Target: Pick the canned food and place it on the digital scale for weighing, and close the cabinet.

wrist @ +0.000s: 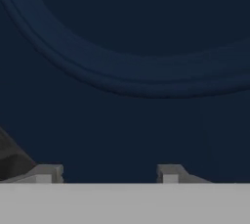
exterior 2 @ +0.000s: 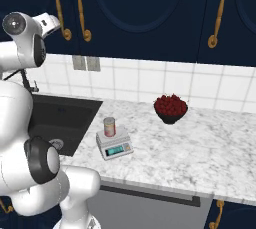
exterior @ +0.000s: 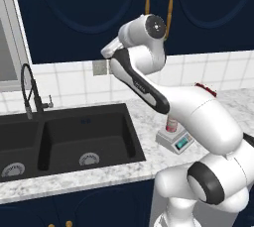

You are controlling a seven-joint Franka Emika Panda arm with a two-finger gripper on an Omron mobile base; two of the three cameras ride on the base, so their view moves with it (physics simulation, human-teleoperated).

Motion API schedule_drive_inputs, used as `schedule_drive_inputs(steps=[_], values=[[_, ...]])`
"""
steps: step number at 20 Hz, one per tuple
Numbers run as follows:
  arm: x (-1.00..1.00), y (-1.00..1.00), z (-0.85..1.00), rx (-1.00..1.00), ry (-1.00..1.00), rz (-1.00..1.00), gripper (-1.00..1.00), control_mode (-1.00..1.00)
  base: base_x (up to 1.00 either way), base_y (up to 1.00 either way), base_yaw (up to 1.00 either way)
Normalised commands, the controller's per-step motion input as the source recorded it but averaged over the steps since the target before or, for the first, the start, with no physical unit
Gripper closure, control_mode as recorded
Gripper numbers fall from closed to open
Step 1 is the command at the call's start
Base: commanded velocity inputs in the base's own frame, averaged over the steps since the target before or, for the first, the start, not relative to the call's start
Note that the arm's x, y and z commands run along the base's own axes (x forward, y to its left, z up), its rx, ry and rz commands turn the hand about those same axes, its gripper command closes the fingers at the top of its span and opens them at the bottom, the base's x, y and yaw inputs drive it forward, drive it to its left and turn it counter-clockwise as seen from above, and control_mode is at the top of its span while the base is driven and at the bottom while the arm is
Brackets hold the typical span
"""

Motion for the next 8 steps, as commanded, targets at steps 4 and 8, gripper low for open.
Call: schedule_drive_inputs(steps=[4,8], values=[[0.36,0.0,0.0,0.06,0.04,0.01,-1.0,-1.0,0.0,0.0,0.0],[0.29,0.0,0.0,0.04,0.04,0.0,-1.0,-1.0,0.0,0.0,0.0]])
